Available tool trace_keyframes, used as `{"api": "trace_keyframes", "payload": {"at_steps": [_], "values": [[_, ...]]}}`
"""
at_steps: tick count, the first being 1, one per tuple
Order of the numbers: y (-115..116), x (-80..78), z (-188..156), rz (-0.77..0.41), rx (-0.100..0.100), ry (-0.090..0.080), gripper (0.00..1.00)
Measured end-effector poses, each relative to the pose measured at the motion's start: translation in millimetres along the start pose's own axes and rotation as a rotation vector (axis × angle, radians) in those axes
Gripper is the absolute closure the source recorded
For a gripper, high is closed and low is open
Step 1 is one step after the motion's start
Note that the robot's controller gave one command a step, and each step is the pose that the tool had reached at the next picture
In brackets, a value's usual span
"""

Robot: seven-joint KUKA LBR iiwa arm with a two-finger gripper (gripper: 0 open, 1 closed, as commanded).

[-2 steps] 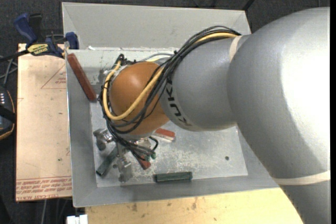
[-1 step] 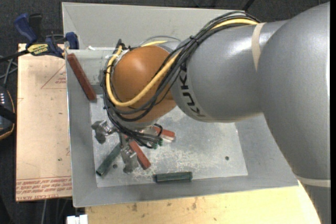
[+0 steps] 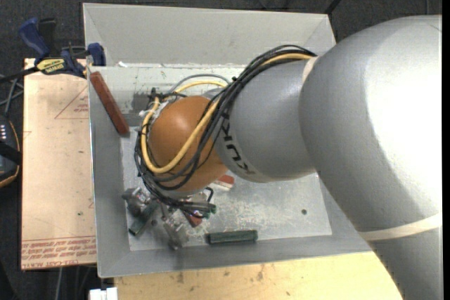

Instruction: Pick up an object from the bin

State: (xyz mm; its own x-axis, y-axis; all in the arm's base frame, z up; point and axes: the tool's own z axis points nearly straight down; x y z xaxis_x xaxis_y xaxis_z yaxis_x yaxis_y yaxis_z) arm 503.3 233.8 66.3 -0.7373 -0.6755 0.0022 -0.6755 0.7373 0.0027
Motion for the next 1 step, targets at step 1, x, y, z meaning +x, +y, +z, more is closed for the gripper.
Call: {"api": "trace_keyframes", "payload": {"at_steps": [1], "values": [[0.0, -10.0, -3.6, -0.279, 0.0, 0.001, 1.0]]}}
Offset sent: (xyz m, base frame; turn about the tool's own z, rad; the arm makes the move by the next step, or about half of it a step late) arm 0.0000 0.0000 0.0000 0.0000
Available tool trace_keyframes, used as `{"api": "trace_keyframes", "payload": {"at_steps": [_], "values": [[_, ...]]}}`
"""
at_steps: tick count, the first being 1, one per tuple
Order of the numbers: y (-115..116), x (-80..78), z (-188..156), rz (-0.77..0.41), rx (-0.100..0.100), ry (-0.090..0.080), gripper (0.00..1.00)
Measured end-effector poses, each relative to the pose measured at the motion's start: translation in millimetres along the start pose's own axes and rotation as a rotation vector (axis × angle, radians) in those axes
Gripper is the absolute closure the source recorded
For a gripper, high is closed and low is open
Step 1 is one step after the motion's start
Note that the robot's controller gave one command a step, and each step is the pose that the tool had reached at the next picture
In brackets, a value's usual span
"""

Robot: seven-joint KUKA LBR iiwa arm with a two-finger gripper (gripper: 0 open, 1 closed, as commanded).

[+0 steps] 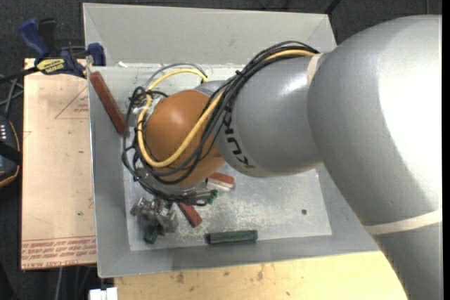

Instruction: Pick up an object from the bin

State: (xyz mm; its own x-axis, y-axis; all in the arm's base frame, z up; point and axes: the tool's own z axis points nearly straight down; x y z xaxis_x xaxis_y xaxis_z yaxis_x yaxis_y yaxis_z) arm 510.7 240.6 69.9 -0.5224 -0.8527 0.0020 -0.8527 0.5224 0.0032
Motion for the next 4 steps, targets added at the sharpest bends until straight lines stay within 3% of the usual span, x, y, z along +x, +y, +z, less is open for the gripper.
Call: {"api": "trace_keyframes", "payload": {"at_steps": [2, 4], "values": [[0.5, 0.5, -2.6, 0.0, -0.001, 0.0, 1.0], [1.2, 0.6, -44.5, 0.001, -0.001, -0.001, 1.0]]}}
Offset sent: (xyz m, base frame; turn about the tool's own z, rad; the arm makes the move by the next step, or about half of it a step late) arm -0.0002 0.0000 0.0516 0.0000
